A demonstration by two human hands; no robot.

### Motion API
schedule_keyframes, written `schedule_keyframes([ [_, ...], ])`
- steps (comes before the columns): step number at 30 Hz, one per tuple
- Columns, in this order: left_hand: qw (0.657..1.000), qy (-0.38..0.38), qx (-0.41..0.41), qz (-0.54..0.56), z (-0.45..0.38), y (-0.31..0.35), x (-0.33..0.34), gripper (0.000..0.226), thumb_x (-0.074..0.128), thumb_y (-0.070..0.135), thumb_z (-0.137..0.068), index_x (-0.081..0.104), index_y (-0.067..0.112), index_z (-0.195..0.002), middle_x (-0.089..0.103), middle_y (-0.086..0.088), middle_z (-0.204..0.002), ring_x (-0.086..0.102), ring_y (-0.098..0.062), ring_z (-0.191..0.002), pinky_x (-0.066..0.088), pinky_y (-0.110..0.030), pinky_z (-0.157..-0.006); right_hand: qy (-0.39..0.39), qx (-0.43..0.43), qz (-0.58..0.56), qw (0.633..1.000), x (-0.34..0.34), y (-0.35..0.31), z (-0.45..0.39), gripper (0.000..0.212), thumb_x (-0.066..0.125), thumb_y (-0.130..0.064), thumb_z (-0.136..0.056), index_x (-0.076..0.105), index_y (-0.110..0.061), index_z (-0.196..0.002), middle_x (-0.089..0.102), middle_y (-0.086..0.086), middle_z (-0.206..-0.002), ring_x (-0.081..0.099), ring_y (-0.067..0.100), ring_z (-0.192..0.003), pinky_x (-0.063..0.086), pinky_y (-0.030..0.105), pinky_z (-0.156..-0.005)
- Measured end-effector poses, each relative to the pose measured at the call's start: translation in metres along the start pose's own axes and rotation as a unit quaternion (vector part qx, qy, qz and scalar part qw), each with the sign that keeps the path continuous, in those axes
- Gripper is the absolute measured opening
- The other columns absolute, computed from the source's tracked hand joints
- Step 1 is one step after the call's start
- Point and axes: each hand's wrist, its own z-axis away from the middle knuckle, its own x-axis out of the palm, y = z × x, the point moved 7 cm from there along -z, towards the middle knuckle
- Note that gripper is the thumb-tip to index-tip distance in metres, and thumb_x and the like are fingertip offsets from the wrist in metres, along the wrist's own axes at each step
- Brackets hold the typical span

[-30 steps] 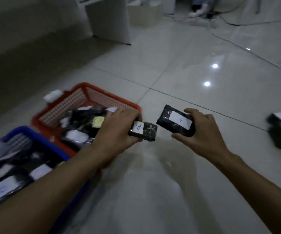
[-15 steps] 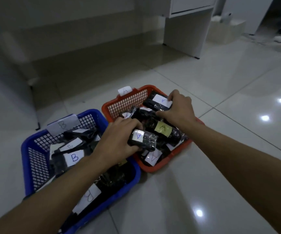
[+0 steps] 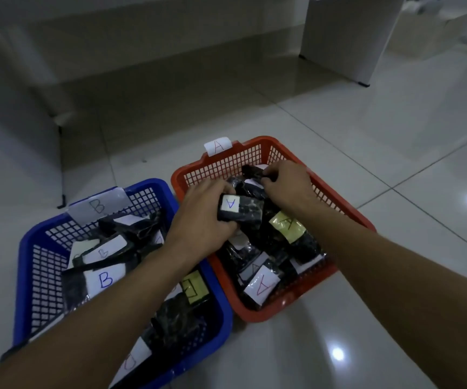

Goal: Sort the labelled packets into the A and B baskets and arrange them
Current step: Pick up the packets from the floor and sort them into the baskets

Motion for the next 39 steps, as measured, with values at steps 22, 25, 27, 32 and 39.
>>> schedule_keyframes([
  [22, 0.935, -0.157, 0.318, -0.013, 0.059, 0.257, 0.132, 0.045, 0.068, 0.036, -0.083, 0.054, 0.027, -0.124, 0.055, 0.006, -0.121, 0.044, -0.019, -0.118, 0.042, -0.045, -0.097, 0.207, 0.059, 0.027, 0.976, -0.201, 0.191, 0.255, 0.027, 0.068, -0.026, -0.091, 0.063, -0.028, -0.117, 0.06, -0.014, -0.116, 0.044, 0.008, -0.117, 0.03, 0.019, -0.094],
  [25, 0.914, -0.215, 0.345, -0.002, 0.086, 0.319, 0.196, 0.05, 0.066, 0.045, -0.086, 0.049, 0.031, -0.13, 0.051, 0.01, -0.128, 0.042, -0.013, -0.122, 0.041, -0.041, -0.103, 0.246, 0.129, 0.047, 0.959, -0.243, 0.249, 0.312, 0.028, 0.068, -0.027, -0.091, 0.062, -0.028, -0.118, 0.059, -0.014, -0.117, 0.044, 0.006, -0.116, 0.031, 0.019, -0.094],
  [27, 0.897, -0.251, 0.364, 0.013, 0.107, 0.357, 0.232, 0.056, 0.067, 0.048, -0.084, 0.046, 0.032, -0.133, 0.05, 0.011, -0.13, 0.042, -0.011, -0.122, 0.042, -0.039, -0.103, 0.274, 0.177, 0.048, 0.944, -0.263, 0.285, 0.353, 0.028, 0.069, -0.028, -0.09, 0.061, -0.029, -0.118, 0.055, -0.018, -0.114, 0.043, 0.004, -0.113, 0.033, 0.02, -0.094],
  [32, 0.843, -0.334, 0.42, 0.027, 0.152, 0.446, 0.31, 0.071, 0.07, 0.055, -0.079, 0.038, 0.033, -0.139, 0.049, 0.01, -0.131, 0.044, -0.011, -0.121, 0.043, -0.035, -0.099, 0.374, 0.269, 0.038, 0.887, -0.298, 0.356, 0.449, 0.033, 0.074, -0.025, -0.084, 0.059, -0.028, -0.114, 0.051, -0.019, -0.11, 0.045, 0.009, -0.11, 0.043, 0.028, -0.092],
  [39, 0.82, -0.362, 0.443, -0.025, 0.174, 0.532, 0.393, 0.11, 0.076, 0.065, -0.066, 0.02, 0.025, -0.151, 0.034, 0.0, -0.148, 0.036, -0.023, -0.132, 0.038, -0.043, -0.105, 0.449, 0.356, -0.009, 0.819, -0.31, 0.423, 0.521, 0.04, 0.066, -0.009, -0.086, 0.054, -0.028, -0.118, 0.05, -0.017, -0.113, 0.043, 0.008, -0.112, 0.037, 0.023, -0.092],
])
